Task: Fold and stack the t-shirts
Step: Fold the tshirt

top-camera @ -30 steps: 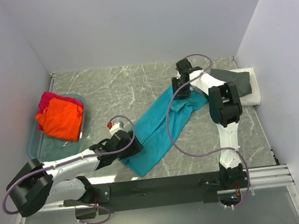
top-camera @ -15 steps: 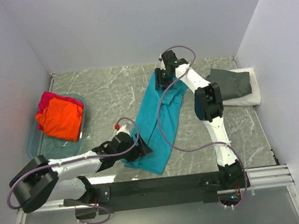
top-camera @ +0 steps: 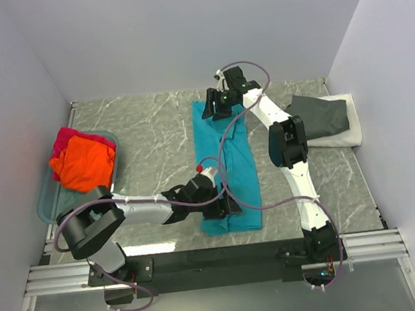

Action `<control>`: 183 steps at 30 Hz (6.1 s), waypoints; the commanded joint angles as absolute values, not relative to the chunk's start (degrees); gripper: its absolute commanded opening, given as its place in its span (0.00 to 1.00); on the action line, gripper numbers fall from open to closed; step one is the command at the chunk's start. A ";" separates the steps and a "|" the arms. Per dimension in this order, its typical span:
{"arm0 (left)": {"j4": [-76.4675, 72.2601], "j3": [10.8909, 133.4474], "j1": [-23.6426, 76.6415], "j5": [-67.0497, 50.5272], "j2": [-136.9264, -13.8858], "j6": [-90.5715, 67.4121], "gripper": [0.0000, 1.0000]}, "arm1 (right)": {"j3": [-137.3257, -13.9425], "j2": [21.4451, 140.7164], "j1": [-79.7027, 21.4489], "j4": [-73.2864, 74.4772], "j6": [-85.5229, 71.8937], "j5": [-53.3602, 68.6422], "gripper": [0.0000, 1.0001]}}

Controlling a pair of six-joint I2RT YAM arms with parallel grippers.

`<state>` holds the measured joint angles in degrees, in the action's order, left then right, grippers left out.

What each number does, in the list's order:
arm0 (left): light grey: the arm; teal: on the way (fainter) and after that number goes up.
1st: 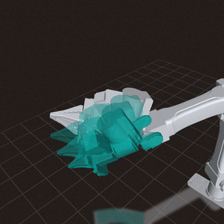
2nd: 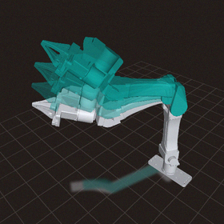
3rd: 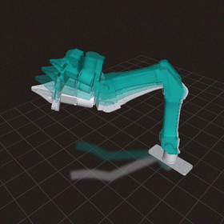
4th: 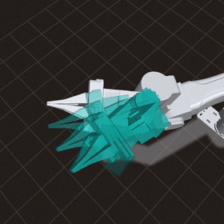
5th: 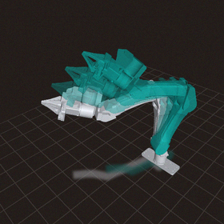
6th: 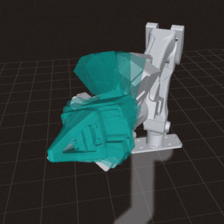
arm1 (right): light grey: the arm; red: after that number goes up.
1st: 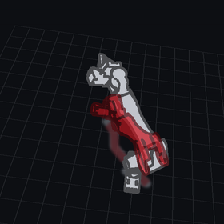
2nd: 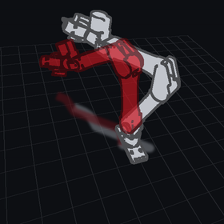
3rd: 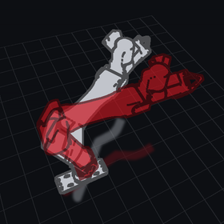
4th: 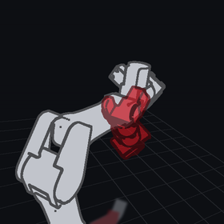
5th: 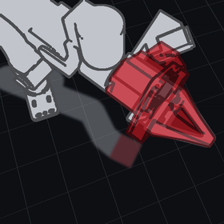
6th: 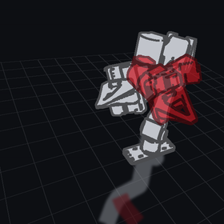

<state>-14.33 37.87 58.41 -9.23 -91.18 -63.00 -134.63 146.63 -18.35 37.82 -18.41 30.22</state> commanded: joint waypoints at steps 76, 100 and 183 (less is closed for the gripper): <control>2.55 23.20 67.59 8.44 -71.81 -73.83 0.36 | -14.24 40.96 -47.46 26.19 -56.69 0.18 0.62; 9.49 26.63 68.03 2.73 -66.72 -74.53 0.01 | -17.40 42.45 -52.73 31.80 -57.83 0.09 0.00; 1.05 68.28 29.27 -7.91 -107.05 -37.09 0.01 | -68.91 102.39 -17.84 17.58 -20.48 7.12 0.00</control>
<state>2.55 64.47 29.34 -8.71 -107.83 -39.99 -66.26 102.98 -18.31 18.74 -21.12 7.03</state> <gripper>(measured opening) 0.022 0.023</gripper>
